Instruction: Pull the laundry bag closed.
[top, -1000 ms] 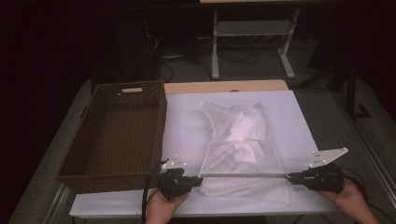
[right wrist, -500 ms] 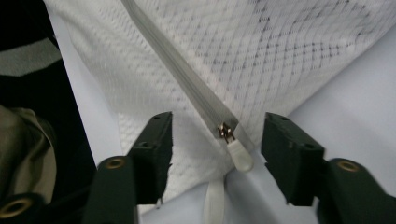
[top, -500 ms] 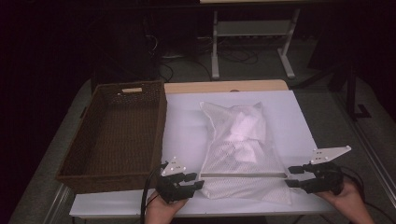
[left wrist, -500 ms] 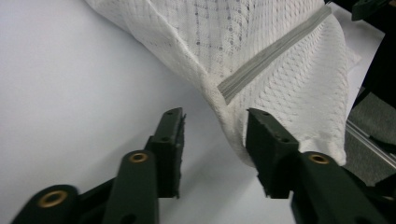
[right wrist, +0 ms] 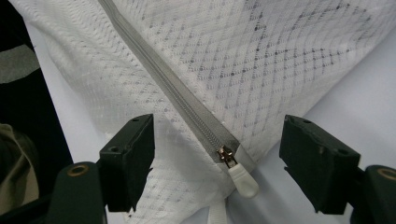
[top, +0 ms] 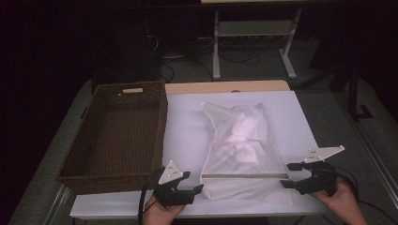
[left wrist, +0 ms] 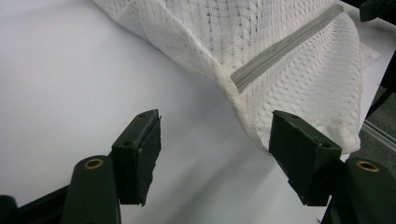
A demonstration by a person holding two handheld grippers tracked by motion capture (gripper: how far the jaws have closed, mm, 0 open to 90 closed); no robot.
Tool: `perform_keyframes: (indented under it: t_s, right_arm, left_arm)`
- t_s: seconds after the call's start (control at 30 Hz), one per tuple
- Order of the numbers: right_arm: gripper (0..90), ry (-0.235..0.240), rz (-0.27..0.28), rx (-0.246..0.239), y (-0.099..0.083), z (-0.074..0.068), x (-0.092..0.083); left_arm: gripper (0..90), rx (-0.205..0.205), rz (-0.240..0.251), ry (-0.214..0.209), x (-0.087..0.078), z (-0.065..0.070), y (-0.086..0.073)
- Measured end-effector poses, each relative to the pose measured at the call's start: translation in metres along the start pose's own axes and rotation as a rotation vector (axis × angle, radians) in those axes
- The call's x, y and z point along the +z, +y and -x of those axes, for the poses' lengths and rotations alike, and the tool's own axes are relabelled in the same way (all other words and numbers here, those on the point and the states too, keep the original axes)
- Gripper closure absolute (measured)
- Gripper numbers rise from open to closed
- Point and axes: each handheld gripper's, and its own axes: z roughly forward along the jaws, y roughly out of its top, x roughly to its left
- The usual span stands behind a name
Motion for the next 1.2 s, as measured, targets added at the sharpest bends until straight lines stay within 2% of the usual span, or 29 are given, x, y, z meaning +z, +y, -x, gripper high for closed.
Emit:
perform_keyframes:
  t_s: [0.27,0.43,0.63,0.8,0.93,1.03,1.2]
  right_arm:
    - [25.5,-0.03,0.023,0.008,-0.005,-0.004,-0.004]
    - [25.2,-0.041,0.034,0.016,-0.01,-0.007,-0.007]
    - [25.0,-0.051,0.049,0.028,-0.017,-0.008,-0.011]
    - [24.9,-0.064,0.06,0.03,-0.021,-0.011,-0.014]
    - [24.9,-0.065,0.06,0.028,-0.023,-0.015,-0.015]
    - [24.9,-0.07,0.053,0.022,-0.024,-0.017,-0.015]
    - [24.9,-0.072,0.049,0.016,-0.026,-0.021,-0.014]
  left_arm:
    - [29.1,-0.005,0.003,0.003,-0.003,-0.002,-0.004]
    - [28.1,0.007,0.014,0.027,-0.006,-0.005,-0.005]
    - [27.6,-0.007,0.013,0.028,-0.006,-0.007,-0.008]
    - [27.5,0.0,0.024,0.049,-0.008,-0.007,-0.008]
    - [27.4,-0.001,0.029,0.059,-0.008,-0.008,-0.009]
    - [26.0,-0.026,0.033,0.046,-0.008,-0.01,-0.01]
    - [25.9,-0.017,0.03,0.051,-0.007,-0.009,-0.009]
